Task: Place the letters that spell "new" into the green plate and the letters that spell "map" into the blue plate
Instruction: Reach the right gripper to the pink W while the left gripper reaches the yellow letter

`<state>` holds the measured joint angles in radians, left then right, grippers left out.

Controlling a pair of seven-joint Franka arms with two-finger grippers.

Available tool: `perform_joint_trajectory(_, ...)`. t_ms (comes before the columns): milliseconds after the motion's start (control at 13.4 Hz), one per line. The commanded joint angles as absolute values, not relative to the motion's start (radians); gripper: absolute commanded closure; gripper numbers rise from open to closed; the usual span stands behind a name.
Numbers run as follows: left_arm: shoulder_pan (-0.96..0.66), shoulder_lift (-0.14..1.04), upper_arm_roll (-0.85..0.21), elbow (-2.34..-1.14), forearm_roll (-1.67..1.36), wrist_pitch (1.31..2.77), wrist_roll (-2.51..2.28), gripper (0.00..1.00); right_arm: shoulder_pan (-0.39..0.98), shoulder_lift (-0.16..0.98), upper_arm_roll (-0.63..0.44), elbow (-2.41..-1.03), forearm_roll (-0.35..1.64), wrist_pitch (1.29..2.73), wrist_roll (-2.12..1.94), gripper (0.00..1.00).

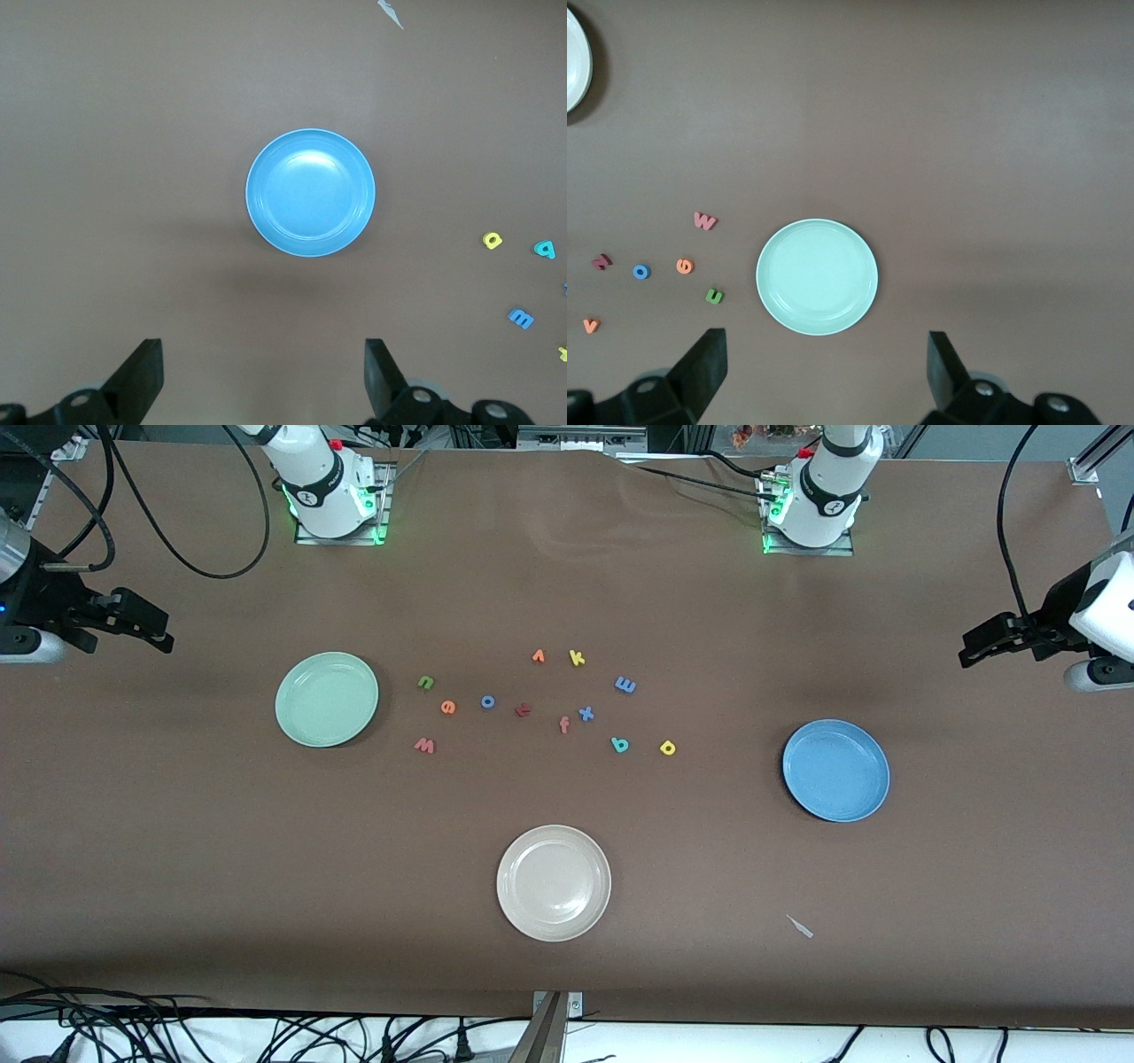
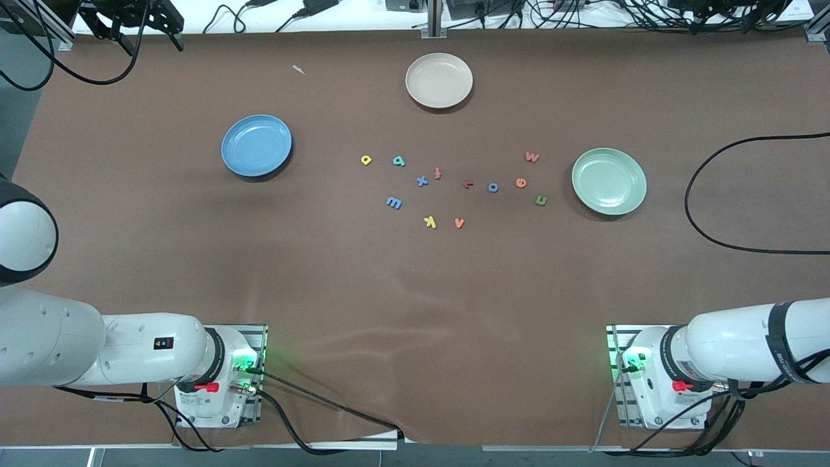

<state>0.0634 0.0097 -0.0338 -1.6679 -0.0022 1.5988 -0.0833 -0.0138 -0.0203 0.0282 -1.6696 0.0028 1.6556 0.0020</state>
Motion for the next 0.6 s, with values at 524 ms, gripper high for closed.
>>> perform_joint_trajectory(524,0.043,0.195,-0.037,-1.569,-0.015,1.605,-0.003,0.00,-0.026,-0.028,0.037,-1.672,0.020,1.647,0.009,0.00)
